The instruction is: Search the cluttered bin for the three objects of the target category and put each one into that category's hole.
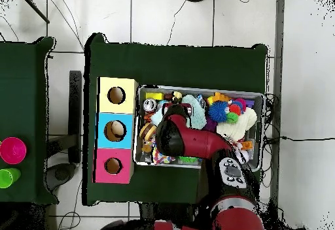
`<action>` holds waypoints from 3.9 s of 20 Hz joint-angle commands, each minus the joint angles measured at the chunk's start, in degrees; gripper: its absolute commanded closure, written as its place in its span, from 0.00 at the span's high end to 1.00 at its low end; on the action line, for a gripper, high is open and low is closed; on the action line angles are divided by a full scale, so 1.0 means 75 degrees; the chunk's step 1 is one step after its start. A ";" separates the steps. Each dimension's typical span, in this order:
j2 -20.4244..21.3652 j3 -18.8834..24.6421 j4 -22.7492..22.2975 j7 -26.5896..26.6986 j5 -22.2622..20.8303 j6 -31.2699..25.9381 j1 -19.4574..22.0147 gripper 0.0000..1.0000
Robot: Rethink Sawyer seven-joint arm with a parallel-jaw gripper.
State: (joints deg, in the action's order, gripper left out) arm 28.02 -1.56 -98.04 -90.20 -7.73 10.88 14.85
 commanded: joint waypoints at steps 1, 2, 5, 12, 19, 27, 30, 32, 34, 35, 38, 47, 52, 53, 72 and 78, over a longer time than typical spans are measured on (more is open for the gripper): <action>0.0681 0.0612 -0.0856 -0.1541 0.0249 -0.0998 0.0068 0.00; 0.0711 0.0580 -0.0890 -0.1554 0.0272 -0.0999 0.0030 0.00; 0.0857 0.0509 -0.0997 -0.1581 0.0343 -0.1063 -0.0072 0.00; 0.1095 0.0293 -0.1368 -0.1743 0.0578 -0.1069 -0.0365 0.00; 0.1474 0.0325 -0.1642 -0.1673 0.0814 -0.1346 -0.0445 0.00; 0.1807 0.0162 -0.1934 -0.1714 0.1073 -0.1571 -0.0701 0.00; 0.2047 0.0101 -0.2107 -0.1774 0.1251 -0.1782 -0.0847 0.00; 0.2214 -0.0008 -0.2234 -0.1848 0.1394 -0.1930 -0.1022 0.00; 0.2294 -0.0088 -0.2365 -0.1921 0.1528 -0.1985 -0.1164 0.00; 0.2327 -0.0154 -0.2423 -0.1951 0.1601 -0.2012 -0.1253 0.00; 0.2444 -0.0406 -0.2591 -0.2060 0.1829 -0.2078 -0.1592 0.00; 0.2556 -0.0515 -0.3116 -0.2204 0.2309 -0.1826 -0.1975 0.00; 0.2605 -0.0490 -0.3459 -0.2307 0.2494 -0.1545 -0.2143 0.00; 0.2619 -0.0489 -0.3527 -0.2311 0.2522 -0.1496 -0.2165 0.00; 0.3521 -0.1131 -0.3534 -0.1865 0.2912 -0.2617 -0.2875 0.00; 0.3755 -0.1526 -0.3400 -0.1978 0.3001 -0.3130 -0.3325 0.00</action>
State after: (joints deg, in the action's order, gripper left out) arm 52.97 -10.16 -125.99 -90.37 10.95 -3.52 -7.88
